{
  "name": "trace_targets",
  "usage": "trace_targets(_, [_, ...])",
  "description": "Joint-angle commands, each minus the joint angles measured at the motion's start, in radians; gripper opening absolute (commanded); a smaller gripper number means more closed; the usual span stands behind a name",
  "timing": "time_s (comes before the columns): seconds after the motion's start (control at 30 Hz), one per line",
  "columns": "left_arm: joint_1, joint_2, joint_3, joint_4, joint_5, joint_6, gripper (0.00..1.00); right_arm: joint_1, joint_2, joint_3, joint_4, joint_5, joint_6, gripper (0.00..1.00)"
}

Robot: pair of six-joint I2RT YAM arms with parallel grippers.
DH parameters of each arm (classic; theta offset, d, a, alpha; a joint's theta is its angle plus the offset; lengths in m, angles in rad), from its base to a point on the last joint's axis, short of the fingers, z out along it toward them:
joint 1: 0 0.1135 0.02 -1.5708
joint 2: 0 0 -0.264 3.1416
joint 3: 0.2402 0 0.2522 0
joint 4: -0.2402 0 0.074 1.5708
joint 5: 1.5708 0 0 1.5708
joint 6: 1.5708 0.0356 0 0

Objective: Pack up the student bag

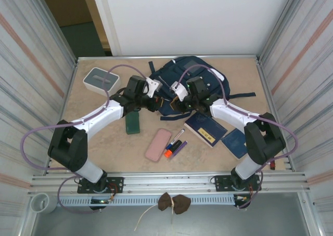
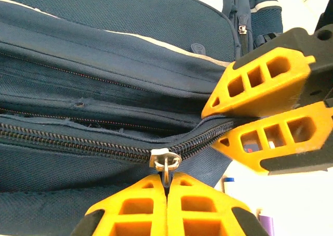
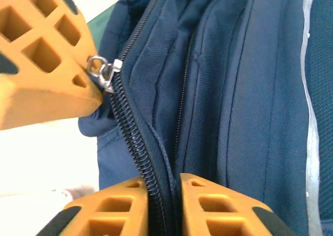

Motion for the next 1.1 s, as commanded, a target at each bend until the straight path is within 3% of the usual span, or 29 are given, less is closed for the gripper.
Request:
trace_targets(0.0, [0.037, -0.076, 0.023, 0.010, -0.053, -0.038, 0.00, -0.020, -0.037, 0.006, -0.023, 0.066, -0.053, 0.10])
trace_targets(0.1, [0.089, -0.090, -0.011, 0.010, -0.089, -0.081, 0.00, -0.038, -0.072, 0.007, -0.068, 0.091, -0.091, 0.00])
trace_targets(0.37, [0.195, -0.102, -0.056, 0.022, -0.121, -0.109, 0.00, -0.073, -0.120, 0.030, -0.191, 0.154, -0.180, 0.00])
trace_targets(0.5, [0.196, -0.106, -0.056, 0.043, -0.049, -0.126, 0.00, -0.097, -0.108, 0.058, -0.209, 0.203, -0.181, 0.00])
trace_targets(0.73, [0.178, -0.091, -0.054, 0.059, 0.037, -0.147, 0.01, -0.108, -0.104, 0.089, -0.207, 0.119, -0.149, 0.00])
trace_targets(0.83, [0.144, -0.067, -0.057, 0.068, 0.082, -0.185, 0.24, -0.111, -0.111, 0.074, -0.194, 0.111, -0.139, 0.00])
trace_targets(0.9, [0.100, -0.055, -0.049, 0.061, 0.048, -0.180, 0.37, -0.111, -0.109, 0.074, -0.193, 0.109, -0.133, 0.00])
trace_targets(1.07, [0.022, 0.019, 0.039, -0.034, -0.103, -0.140, 0.52, -0.108, -0.098, 0.076, -0.192, 0.102, -0.128, 0.00])
